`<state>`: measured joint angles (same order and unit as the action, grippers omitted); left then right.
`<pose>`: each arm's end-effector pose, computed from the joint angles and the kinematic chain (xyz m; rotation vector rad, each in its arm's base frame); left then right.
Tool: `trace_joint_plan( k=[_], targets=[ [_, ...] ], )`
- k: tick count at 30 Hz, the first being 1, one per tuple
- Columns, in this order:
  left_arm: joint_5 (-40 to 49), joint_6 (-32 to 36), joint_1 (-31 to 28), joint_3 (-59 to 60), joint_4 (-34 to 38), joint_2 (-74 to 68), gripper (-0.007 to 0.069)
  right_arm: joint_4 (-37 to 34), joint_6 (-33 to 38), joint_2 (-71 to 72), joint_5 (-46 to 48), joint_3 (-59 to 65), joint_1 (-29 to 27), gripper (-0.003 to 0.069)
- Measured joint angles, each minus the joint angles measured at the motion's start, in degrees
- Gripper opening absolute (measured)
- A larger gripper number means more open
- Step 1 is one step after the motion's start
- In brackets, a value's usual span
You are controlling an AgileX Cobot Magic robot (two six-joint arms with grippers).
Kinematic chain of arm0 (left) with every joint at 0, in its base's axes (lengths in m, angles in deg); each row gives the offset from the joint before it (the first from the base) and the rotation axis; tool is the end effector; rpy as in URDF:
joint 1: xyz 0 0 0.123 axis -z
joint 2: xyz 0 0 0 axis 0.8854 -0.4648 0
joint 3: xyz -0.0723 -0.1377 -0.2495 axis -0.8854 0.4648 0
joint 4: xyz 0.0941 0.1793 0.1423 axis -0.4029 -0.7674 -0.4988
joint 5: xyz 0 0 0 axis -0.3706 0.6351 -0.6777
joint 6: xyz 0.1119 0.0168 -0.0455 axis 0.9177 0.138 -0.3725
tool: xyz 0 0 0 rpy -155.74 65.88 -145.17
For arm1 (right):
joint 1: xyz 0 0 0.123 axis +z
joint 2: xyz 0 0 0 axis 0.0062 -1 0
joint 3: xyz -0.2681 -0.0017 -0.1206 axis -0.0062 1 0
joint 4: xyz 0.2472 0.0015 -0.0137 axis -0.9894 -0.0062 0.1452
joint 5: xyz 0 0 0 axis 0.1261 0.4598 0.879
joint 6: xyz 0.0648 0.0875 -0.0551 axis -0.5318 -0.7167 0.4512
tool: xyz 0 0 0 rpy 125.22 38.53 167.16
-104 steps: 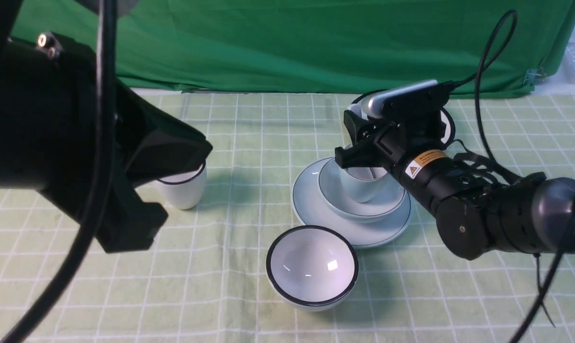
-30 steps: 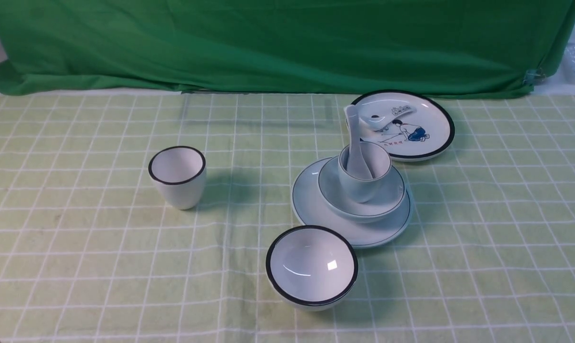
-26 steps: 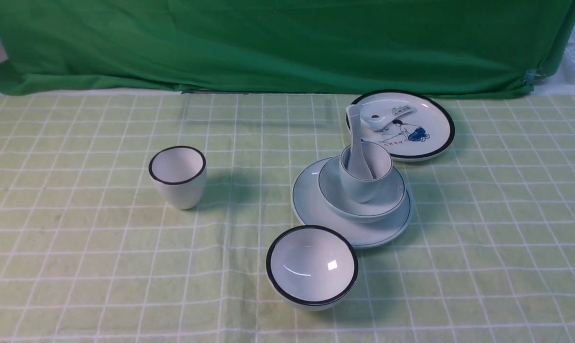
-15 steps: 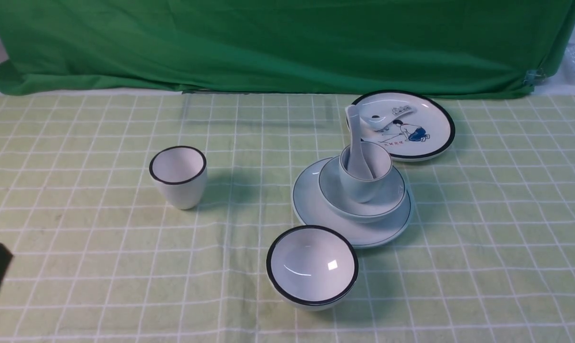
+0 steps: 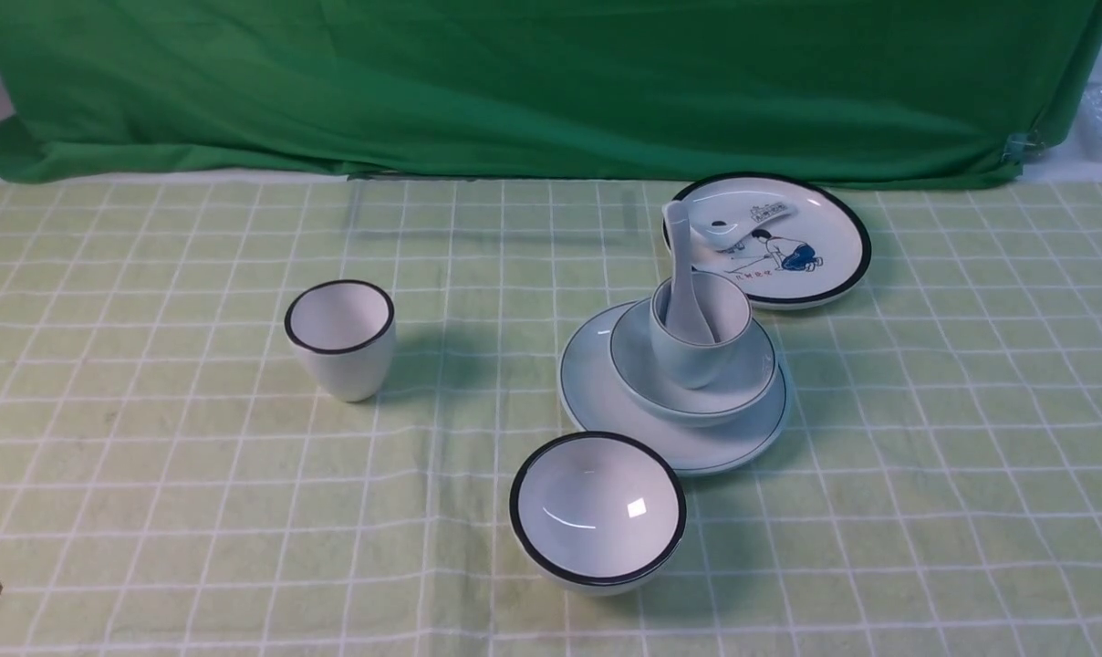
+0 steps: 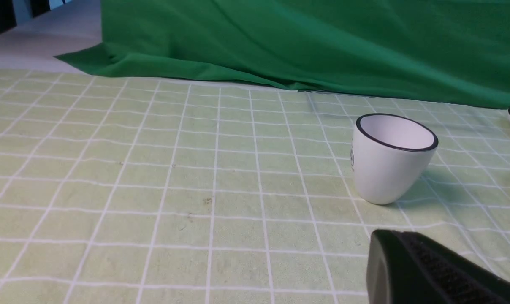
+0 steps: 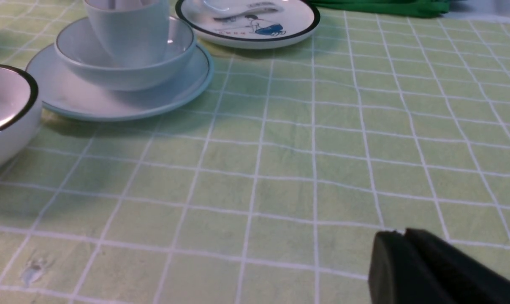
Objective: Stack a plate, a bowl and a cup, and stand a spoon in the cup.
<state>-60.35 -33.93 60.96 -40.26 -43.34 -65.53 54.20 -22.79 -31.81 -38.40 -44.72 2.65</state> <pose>0.0731 -0.0020 0.1864 -0.0766 1.7098 -0.0787 0.0722 0.0084 0.1818 -0.1248 1.7459 0.0292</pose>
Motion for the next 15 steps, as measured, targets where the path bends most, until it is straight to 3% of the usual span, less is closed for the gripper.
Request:
trace_joint_plan(
  k=[15],
  targets=[
    [0.00,1.12,-0.10,0.00,-0.10,0.00,0.0008,0.00,0.00,0.00,0.00,0.00,-0.02,0.0094]
  ],
)
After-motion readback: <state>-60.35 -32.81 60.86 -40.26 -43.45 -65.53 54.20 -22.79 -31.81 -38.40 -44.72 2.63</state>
